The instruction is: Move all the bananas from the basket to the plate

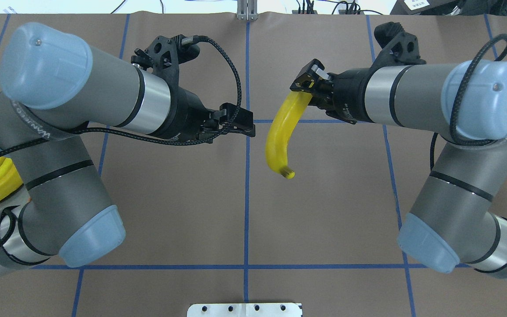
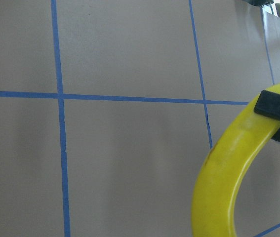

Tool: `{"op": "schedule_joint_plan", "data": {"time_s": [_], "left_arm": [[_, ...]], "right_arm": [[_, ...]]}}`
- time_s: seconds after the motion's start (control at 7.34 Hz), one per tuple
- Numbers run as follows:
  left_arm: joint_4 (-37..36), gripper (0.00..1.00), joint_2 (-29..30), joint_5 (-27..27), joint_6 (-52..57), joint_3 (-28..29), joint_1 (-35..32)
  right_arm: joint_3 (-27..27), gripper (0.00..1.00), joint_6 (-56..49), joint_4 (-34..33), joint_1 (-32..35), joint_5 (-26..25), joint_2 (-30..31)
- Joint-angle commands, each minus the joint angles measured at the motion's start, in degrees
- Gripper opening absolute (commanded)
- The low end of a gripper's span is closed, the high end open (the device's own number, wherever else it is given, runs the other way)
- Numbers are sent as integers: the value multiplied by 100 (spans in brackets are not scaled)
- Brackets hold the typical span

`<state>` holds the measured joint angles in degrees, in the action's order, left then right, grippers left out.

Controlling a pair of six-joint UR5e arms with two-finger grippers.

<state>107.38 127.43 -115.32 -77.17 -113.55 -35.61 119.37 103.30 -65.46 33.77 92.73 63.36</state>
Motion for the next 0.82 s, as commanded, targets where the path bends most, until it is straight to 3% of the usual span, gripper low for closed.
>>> {"op": "schedule_joint_plan", "data": {"time_s": [0.0,0.14,0.27,0.54,0.68], "left_arm": [[2,100,18,0,-8,18,36],[11,100,27,0,1,44,71],[115,92,27,113,9,44,124],[230,36,27,202,44,27,238],[378,18,27,202,53,18,273]], "right_arm": [[51,0,32,16,-274,-167,-157],[147,0,32,25,-310,-167,-157],[209,0,41,25,-336,-167,-157],[236,0,59,42,-345,-159,-236],[245,0,59,42,-345,-159,-254]]}}
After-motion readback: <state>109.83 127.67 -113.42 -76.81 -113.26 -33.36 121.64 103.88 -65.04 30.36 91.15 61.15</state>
